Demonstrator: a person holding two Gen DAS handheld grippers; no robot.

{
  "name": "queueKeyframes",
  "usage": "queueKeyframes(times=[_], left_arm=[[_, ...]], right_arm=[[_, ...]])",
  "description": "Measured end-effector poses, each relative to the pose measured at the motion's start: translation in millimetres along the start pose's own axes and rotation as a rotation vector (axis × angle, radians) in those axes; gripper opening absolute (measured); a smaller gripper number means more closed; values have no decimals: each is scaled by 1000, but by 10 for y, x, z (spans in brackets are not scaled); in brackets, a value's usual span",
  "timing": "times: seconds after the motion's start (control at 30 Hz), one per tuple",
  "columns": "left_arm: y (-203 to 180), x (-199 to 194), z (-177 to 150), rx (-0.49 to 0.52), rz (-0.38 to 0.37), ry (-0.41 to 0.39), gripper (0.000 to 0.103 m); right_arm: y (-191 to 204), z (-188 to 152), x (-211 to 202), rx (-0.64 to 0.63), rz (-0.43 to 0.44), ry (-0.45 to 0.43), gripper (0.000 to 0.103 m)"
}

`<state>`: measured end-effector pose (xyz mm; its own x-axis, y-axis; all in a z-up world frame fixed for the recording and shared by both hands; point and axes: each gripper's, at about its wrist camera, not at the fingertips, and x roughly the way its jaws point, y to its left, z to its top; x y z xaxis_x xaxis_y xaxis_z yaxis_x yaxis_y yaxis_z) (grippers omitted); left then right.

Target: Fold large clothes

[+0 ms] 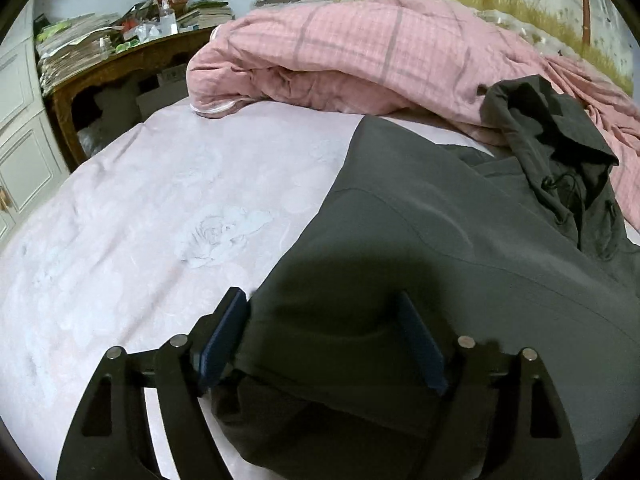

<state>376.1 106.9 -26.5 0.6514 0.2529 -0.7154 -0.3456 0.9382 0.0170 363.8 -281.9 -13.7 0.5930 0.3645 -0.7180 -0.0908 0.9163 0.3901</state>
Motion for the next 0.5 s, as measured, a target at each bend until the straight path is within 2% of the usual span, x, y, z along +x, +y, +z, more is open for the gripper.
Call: queueKeyframes(times=[0.13, 0.2, 0.27, 0.33, 0.37, 0.43, 0.5], left_arm=[[27, -120, -2, 0, -45, -39, 73], [-51, -304, 2, 17, -66, -92, 72], [-198, -586, -28, 62, -106, -181, 72], [-365, -901, -69, 121, -168, -289, 73], [-427, -1013, -90, 145, -210, -319, 73], [-543, -1190, -147, 175, -307, -345, 73], [-658, -1325, -200, 208, -361, -351, 73]], right_arm=[[175, -40, 47, -109, -115, -12, 49], [221, -70, 57, -125, -150, -16, 49], [266, -93, -82, -134, -218, -36, 49], [295, -111, -325, -139, -200, -109, 49], [294, -91, -418, -126, -177, -135, 49], [287, -86, -479, -107, -146, -130, 49], [314, -93, -432, -90, -146, -93, 49]])
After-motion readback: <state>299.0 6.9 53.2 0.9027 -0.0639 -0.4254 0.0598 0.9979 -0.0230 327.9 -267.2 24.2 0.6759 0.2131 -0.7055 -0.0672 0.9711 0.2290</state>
